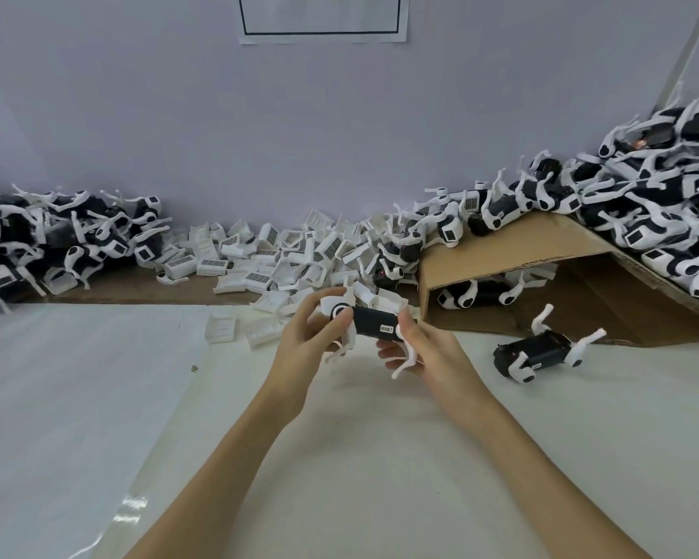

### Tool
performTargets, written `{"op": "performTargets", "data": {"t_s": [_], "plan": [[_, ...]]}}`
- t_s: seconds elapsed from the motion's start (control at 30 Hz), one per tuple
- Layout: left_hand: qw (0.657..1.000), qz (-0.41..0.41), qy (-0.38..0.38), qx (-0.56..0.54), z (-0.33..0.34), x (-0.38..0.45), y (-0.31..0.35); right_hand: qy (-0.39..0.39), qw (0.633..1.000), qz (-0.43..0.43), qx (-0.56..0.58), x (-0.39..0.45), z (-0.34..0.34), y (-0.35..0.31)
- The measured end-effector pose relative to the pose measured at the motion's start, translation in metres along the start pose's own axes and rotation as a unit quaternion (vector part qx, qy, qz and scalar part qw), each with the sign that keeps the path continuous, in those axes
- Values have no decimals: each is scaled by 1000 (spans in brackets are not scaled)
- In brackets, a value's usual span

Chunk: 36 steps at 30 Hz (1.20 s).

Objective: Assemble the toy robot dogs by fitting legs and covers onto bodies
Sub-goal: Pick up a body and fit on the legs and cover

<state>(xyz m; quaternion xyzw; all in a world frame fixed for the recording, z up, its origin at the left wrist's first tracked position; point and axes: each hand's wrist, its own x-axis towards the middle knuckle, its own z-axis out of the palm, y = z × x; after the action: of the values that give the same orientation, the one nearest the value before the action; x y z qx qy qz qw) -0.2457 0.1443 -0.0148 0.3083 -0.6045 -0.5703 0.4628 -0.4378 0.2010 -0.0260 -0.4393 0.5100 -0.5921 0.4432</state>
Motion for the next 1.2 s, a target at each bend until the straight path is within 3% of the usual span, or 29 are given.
{"op": "performTargets", "data": {"t_s": [0.17, 0.27, 0.4, 0.57, 0.7, 0.87, 0.93, 1.03, 1.13, 1.2], "plan": [[999, 28, -8, 13, -5, 0, -2, 0, 999, -38, -14, -3, 1, -6], [1000, 3, -4, 15, -6, 3, 0, -12, 996, -80, -29, -6, -3, -10], [992, -11, 51, 113, -11, 3, -2, -17, 987, -143, -73, -8, -13, -12], [997, -70, -27, -4, -11, 2, -3, -44, 976, -172, -130, -7, -16, -7], [985, -120, -57, -113, -9, 5, 2, -10, 921, -241, -305, -8, -18, -6], [987, -119, -39, -104, -2, 2, -3, 6, 834, -366, -413, -5, -17, -3], [990, -111, 6, -82, 4, 1, -8, -11, 845, -365, -390, -5, -13, -2], [990, -95, 62, -79, 5, 3, -14, -6, 896, -304, -323, -7, -8, -4], [995, -63, 19, -78, -2, 4, -11, 19, 974, -146, -170, -10, -4, -7], [996, -42, -14, -79, -7, 3, -8, -9, 996, -64, -62, -9, -5, -7]]}}
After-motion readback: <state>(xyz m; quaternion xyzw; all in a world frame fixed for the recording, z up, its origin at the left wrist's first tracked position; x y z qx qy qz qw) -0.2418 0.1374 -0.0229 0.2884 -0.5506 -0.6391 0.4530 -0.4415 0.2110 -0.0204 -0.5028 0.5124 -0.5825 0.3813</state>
